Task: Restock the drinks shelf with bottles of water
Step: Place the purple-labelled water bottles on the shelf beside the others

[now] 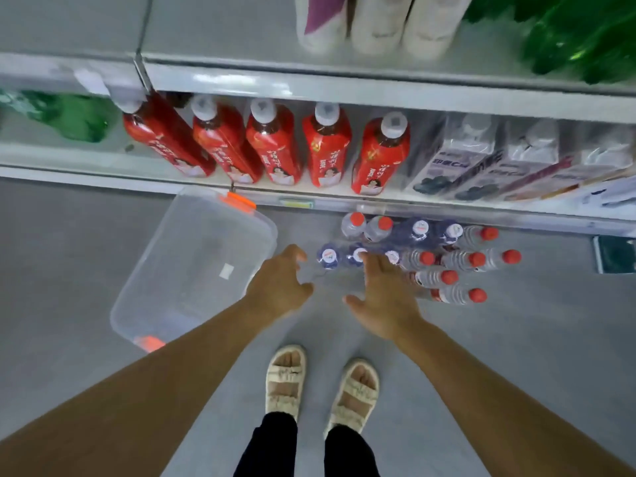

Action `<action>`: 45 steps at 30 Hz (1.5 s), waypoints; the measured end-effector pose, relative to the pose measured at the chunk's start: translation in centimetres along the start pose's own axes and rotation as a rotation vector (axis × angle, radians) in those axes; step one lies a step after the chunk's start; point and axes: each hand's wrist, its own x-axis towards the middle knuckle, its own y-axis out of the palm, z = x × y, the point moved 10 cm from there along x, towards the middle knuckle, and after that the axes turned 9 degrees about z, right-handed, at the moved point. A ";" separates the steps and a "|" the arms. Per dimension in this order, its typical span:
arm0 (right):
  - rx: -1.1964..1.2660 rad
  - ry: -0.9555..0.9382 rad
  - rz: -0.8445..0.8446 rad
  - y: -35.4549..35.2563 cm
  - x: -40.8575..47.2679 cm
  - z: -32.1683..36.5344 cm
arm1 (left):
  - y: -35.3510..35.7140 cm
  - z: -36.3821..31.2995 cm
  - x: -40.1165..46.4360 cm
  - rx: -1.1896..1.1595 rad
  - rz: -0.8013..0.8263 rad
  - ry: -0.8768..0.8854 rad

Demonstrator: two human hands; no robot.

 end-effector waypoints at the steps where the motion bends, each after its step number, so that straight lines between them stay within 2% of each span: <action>1: 0.000 -0.003 0.010 1.3 1.6 -0.2 | 0.7 1.0 1.4 -0.003 0.004 0.000; 5: -0.020 -0.030 0.021 6.1 7.7 -1.1 | 3.6 4.6 6.3 0.000 0.023 0.007; 9: 0.006 -0.064 -0.052 9.0 12.9 -1.9 | 5.7 7.3 10.4 -0.030 0.036 0.010; 13: -0.331 -0.087 -0.280 9.1 16.5 -1.8 | 6.9 9.3 13.4 -0.045 0.031 0.016; 17: -0.527 -0.032 -0.248 10.1 18.7 -2.3 | 7.4 10.6 15.1 -0.046 0.011 0.035; 21: -0.480 -0.065 -0.377 9.9 19.1 -1.9 | 7.7 11.5 15.6 -0.089 0.019 0.028; 25: -0.474 -0.083 -0.373 9.0 19.2 -1.2 | 6.6 11.4 15.0 -0.093 0.005 0.045; 29: -0.410 -0.100 -0.302 5.6 16.9 0.7 | 4.5 10.6 13.1 -0.109 -0.008 0.048; 33: -0.185 -0.085 -0.269 -1.0 12.8 2.7 | 1.3 8.2 9.3 -0.140 -0.011 0.066; 37: 0.060 -0.079 -0.161 -7.3 8.4 5.4 | -2.7 4.0 4.1 -0.176 0.005 0.133; 45: 0.130 -0.130 -0.068 -19.7 -2.8 13.1 | -10.8 -3.6 -7.9 -0.359 0.082 0.260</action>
